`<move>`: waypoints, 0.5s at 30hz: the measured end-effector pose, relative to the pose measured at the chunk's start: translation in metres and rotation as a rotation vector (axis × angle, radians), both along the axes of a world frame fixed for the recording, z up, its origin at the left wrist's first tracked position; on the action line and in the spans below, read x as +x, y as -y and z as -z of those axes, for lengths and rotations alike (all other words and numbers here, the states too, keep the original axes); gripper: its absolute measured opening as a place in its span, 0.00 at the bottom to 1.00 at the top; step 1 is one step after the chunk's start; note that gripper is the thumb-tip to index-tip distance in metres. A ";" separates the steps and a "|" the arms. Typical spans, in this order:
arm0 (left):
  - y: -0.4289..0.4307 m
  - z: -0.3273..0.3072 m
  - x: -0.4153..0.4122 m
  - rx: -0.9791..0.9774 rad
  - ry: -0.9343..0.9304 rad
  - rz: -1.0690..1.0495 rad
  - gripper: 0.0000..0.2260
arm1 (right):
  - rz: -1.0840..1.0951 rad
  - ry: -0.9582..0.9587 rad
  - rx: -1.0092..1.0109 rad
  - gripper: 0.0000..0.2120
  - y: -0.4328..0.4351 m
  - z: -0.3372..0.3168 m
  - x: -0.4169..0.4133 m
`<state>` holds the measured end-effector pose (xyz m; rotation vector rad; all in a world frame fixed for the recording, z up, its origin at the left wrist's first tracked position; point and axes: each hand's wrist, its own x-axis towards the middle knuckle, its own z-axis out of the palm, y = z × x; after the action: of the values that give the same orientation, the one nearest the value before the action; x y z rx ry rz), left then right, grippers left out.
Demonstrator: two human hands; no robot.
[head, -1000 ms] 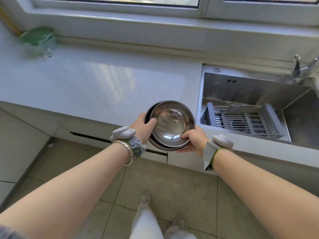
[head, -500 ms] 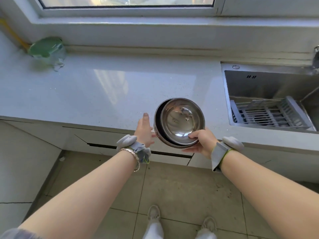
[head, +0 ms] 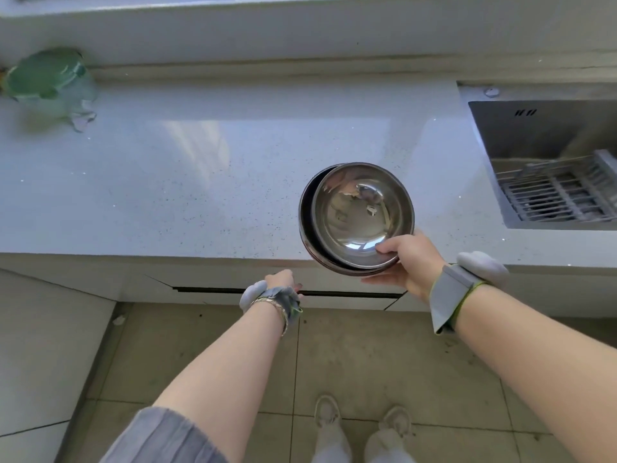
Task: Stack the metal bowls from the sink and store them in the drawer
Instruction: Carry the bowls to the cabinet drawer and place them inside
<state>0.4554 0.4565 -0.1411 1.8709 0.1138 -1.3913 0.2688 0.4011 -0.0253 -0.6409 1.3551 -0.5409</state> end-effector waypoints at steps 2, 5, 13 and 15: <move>0.005 0.007 0.002 -0.023 -0.029 -0.049 0.13 | -0.003 0.013 0.001 0.22 0.002 0.001 0.004; 0.013 0.021 0.002 -0.070 -0.080 -0.185 0.19 | -0.010 0.023 -0.002 0.21 0.008 0.012 0.013; 0.026 0.033 0.005 -0.178 -0.164 -0.396 0.20 | -0.020 0.041 0.007 0.18 0.008 0.023 0.019; 0.027 0.027 0.003 -0.121 -0.079 -0.263 0.20 | -0.017 0.033 0.001 0.19 0.006 0.026 0.019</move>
<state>0.4586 0.4292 -0.1682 1.6371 0.2979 -1.2615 0.2874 0.3946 -0.0509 -0.6394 1.3184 -0.5350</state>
